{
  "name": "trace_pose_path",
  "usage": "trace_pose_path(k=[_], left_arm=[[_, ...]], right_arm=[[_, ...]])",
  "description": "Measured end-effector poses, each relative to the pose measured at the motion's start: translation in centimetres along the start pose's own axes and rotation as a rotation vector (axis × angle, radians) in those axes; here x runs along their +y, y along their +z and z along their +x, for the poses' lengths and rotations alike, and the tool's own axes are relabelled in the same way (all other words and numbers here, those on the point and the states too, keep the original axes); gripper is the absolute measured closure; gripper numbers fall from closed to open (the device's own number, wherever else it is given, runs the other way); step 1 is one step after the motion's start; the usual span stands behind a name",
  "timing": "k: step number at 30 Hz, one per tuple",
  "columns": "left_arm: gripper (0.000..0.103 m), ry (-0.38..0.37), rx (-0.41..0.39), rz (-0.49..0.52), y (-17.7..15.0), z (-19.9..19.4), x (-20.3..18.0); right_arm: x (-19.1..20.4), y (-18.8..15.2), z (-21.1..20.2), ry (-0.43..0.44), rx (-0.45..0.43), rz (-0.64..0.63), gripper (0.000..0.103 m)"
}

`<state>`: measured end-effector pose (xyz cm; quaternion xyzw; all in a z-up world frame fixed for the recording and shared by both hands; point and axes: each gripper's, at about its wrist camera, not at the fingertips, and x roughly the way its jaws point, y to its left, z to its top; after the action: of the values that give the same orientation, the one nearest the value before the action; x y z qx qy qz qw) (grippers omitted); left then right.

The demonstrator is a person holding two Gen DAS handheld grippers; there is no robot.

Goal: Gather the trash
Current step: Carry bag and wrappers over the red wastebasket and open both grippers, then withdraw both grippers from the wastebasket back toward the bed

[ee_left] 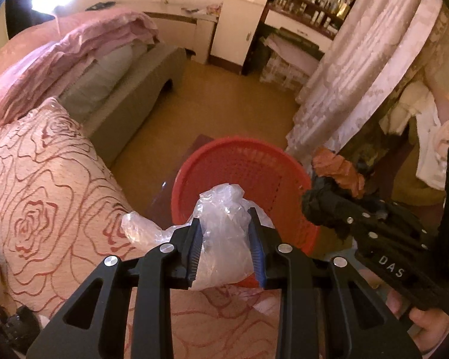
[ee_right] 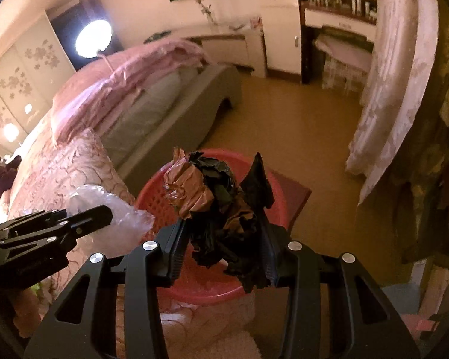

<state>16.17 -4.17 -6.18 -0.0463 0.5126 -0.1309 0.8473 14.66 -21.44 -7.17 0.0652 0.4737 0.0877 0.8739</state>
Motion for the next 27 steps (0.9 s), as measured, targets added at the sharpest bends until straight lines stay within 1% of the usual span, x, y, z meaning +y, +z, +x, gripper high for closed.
trace_pose_path(k=[4, 7, 8, 9, 11, 12, 14, 20, 27], left_arm=[[0.072, 0.0, 0.008, 0.007, -0.1, 0.5, -0.2], [0.063, -0.012, 0.008, 0.007, 0.0, 0.5, -0.4], [0.058, -0.013, 0.006, 0.008, -0.1, 0.5, -0.4], [0.054, -0.015, 0.004, 0.01, -0.1, 0.4, -0.4], [0.051, -0.012, -0.002, 0.012, -0.1, 0.2, -0.4], [0.048, -0.01, -0.004, 0.012, -0.1, 0.1, -0.4], [0.044, -0.009, -0.009, 0.008, -0.1, 0.0, -0.4], [0.036, -0.023, -0.015, -0.013, 0.0, -0.5, 0.1], [0.033, -0.053, -0.015, -0.01, 0.0, -0.9, 0.0]], right_arm=[[0.0, -0.4, 1.4, -0.002, 0.034, -0.002, 0.06], [0.0, -0.6, 2.1, -0.006, 0.052, -0.002, 0.059], [0.0, -0.6, 2.3, -0.006, 0.056, -0.002, 0.058], [-0.1, -0.5, 2.4, -0.007, 0.058, -0.002, 0.054], [-0.1, -0.5, 2.5, -0.011, 0.057, 0.002, 0.05], [-0.2, -0.5, 2.6, -0.011, 0.058, 0.004, 0.044], [-0.4, -0.5, 2.7, -0.014, 0.056, 0.017, 0.037], [-1.0, -0.7, 2.6, -0.018, 0.059, 0.033, 0.035], [-1.6, -0.9, 1.3, -0.022, 0.028, 0.064, 0.035]])
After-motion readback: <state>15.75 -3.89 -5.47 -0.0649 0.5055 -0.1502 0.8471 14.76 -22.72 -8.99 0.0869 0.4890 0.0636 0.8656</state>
